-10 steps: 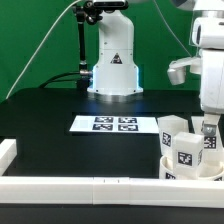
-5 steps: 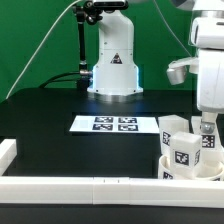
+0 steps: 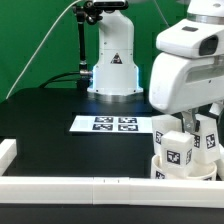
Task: Assemble stool
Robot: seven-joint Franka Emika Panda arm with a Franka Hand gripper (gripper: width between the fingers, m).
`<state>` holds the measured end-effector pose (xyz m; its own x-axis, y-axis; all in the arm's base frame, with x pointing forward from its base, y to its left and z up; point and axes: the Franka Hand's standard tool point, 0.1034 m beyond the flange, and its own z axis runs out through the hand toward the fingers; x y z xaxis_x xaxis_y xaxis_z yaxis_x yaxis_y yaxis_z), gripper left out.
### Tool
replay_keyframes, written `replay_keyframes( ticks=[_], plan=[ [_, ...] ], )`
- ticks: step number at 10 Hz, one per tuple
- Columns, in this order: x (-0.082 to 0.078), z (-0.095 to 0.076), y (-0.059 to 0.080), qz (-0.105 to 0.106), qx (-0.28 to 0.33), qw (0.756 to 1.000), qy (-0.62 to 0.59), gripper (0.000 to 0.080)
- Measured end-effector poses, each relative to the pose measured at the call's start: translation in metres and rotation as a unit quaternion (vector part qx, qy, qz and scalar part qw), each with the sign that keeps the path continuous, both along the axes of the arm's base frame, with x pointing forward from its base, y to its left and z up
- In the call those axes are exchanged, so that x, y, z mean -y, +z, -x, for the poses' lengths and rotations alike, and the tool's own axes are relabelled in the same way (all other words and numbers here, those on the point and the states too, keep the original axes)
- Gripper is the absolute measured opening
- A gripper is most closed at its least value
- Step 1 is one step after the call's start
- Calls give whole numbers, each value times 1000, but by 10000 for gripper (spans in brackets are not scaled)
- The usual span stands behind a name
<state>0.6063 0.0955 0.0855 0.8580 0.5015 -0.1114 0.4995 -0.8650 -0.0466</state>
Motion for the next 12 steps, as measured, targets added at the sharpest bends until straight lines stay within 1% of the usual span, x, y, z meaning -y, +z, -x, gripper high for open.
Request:
replay_keyframes(
  ticks=[2,5,6,7,8,9,10,12],
  plan=[
    [0,-1,0,8,3,998,-60,338],
    [0,-1,0,22,5,983,-180,338],
    [2,-2,-1,11,8,967,-255,338],
    [4,-2,-2,-3,10,944,-329,338],
    [4,-2,-2,-12,5,911,-411,338],
    [2,-2,-2,-13,-2,884,-467,338],
    [2,-3,-2,-13,-5,865,-501,338],
    [1,-3,-1,-5,-8,832,-555,338]
  ],
)
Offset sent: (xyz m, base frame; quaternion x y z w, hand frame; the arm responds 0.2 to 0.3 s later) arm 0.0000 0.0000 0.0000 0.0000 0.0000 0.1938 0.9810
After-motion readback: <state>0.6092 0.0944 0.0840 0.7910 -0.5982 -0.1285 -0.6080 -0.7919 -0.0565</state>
